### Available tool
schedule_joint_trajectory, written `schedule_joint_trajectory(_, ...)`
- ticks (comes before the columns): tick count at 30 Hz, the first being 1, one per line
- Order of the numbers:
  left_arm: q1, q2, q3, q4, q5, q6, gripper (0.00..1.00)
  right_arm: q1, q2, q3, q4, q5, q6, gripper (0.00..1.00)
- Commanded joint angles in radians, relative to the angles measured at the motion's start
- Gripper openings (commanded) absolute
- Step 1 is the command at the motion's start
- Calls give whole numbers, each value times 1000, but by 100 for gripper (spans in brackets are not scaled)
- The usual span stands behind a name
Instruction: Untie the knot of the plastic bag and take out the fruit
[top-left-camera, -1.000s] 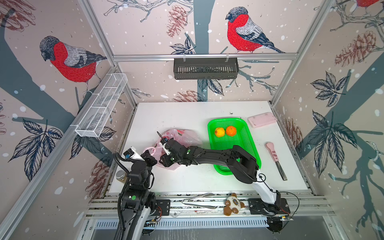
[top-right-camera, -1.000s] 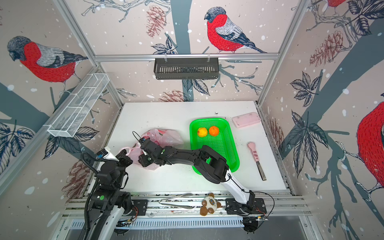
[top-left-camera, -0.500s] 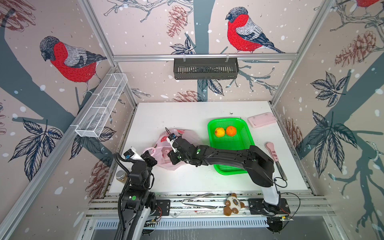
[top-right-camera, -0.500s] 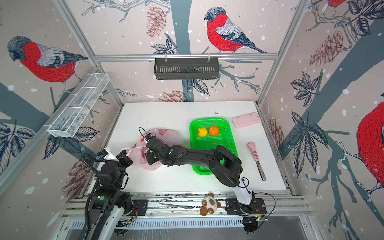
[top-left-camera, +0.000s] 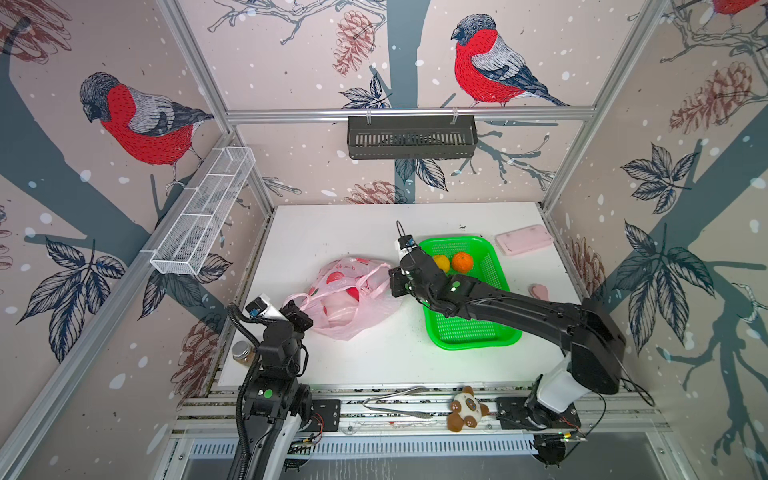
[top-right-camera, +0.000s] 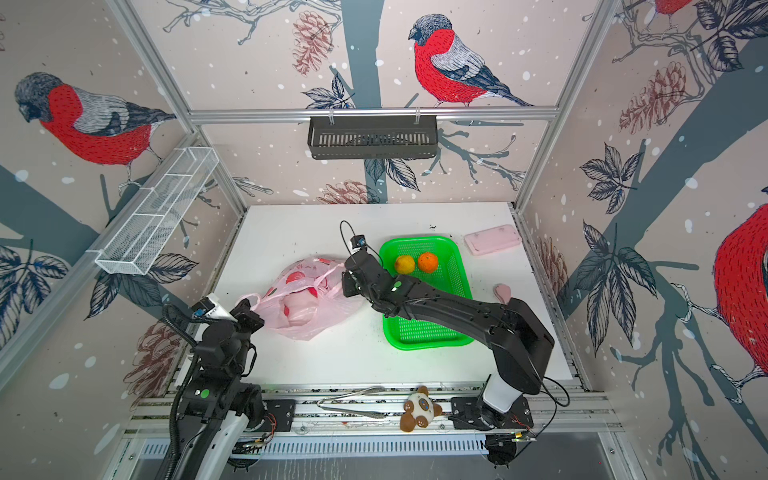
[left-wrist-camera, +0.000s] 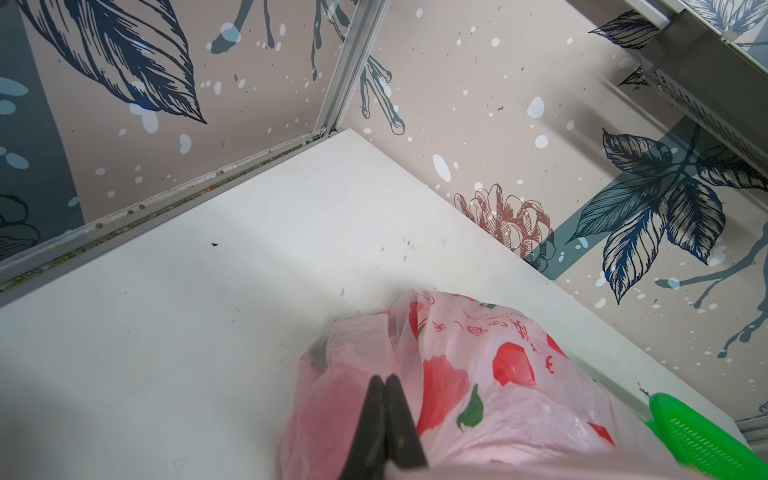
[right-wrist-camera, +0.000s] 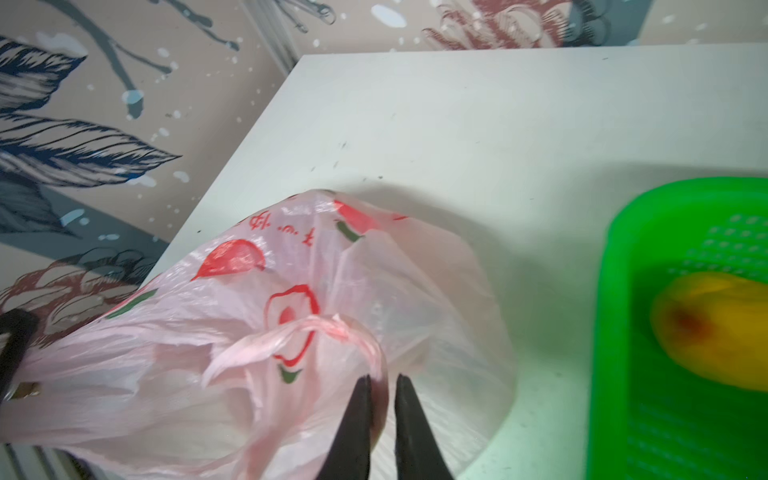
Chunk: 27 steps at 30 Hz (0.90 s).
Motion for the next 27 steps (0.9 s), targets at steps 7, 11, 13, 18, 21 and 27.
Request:
schedule_joint_trajectory(7,0,4,0,55,-35,0,0,-111,-132,-81,-66,83,-48,16)
schedule_joint_trajectory(11,0,1,2,49,-46,0,0,-152,-178,-106,-87,86,-62,17)
schedule_joint_trajectory(13,0,-1,3,47,-46,-2,0,-171,-200,-118,-89,82,-69,17)
schedule_joint_trajectory(18,-1,1,3,55,-32,-11,0,-158,-204,-111,-73,-12,-90,21)
schedule_joint_trajectory(21,0,1,3,54,-26,-13,0,-97,-169,-84,-61,-55,-88,25)
schedule_joint_trajectory(27,0,1,8,47,-13,-16,0,56,9,26,38,-184,-59,26)
